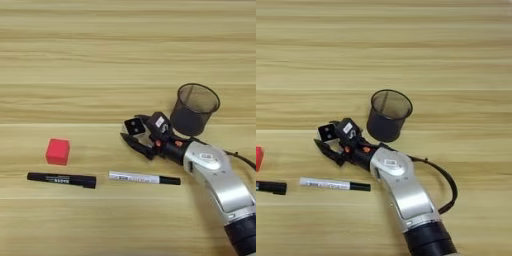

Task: Move the objects on the table

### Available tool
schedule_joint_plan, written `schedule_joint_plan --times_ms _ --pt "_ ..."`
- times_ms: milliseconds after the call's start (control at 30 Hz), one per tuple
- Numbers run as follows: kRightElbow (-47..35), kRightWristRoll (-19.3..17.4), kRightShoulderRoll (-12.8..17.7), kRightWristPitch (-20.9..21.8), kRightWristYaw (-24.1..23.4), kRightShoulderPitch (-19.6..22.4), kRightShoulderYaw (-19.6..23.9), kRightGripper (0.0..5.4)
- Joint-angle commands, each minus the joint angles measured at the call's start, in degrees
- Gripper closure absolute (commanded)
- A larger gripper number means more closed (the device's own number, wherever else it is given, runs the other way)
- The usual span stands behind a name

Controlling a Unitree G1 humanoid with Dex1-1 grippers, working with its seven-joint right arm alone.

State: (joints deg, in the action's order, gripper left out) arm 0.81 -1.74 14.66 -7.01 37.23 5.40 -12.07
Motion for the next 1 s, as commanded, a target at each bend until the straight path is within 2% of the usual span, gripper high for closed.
schedule_joint_plan --times_ms 33,233,400,1000 --pt "-3.3 -0.2 -1.0 0.8 -0.1 4.1 -1.5 2.30" --pt "-3.1 0.5 -2.7 0.6 1.2 4.2 -5.5 2.30" --pt "-2.1 0.1 -3.0 -1.1 2.8 4.3 -7.1 2.30" --pt "3.1 0.7 -4.5 -1.8 4.1 5.4 -8.7 2.30"
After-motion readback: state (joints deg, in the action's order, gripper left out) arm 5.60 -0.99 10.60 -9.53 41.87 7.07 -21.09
